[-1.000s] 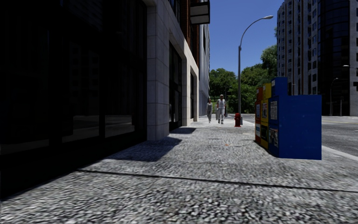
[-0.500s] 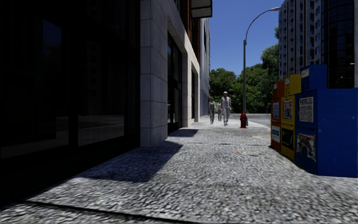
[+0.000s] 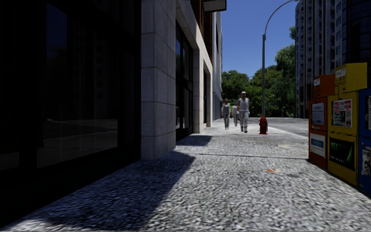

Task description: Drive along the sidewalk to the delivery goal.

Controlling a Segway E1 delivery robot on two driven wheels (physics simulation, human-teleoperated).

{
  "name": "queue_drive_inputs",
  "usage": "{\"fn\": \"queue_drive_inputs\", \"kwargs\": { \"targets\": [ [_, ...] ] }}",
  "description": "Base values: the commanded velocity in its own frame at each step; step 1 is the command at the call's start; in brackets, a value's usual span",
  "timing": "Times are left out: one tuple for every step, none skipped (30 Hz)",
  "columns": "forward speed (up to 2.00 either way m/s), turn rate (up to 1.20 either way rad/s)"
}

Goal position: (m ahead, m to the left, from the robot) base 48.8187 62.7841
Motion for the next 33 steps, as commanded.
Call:
{"fn": "queue_drive_inputs", "kwargs": {
  "targets": [
    [1.54, 0.00],
    [1.54, 0.00],
    [1.54, 0.00],
    [1.54, 0.00],
    [1.54, 0.00],
    [1.54, 0.00],
    [1.54, 0.00],
    [1.54, 0.00],
    [1.54, 0.10],
    [1.54, 0.20],
    [1.53, 0.23],
    [1.53, 0.23],
    [1.53, 0.19],
    [1.53, 0.19],
    [1.53, 0.04],
    [1.53, 0.00],
    [1.53, 0.00],
    [1.53, 0.00],
    [1.53, 0.00],
    [1.53, 0.00],
    [1.53, 0.00],
    [1.53, 0.00],
    [1.53, 0.00],
    [1.53, 0.00],
    [1.53, 0.00],
    [1.53, 0.00],
    [1.53, 0.00],
    [1.53, 0.00],
    [1.53, 0.00],
    [1.53, 0.00],
    [1.53, 0.00],
    [1.53, 0.00],
    [1.53, 0.00]
  ]
}}
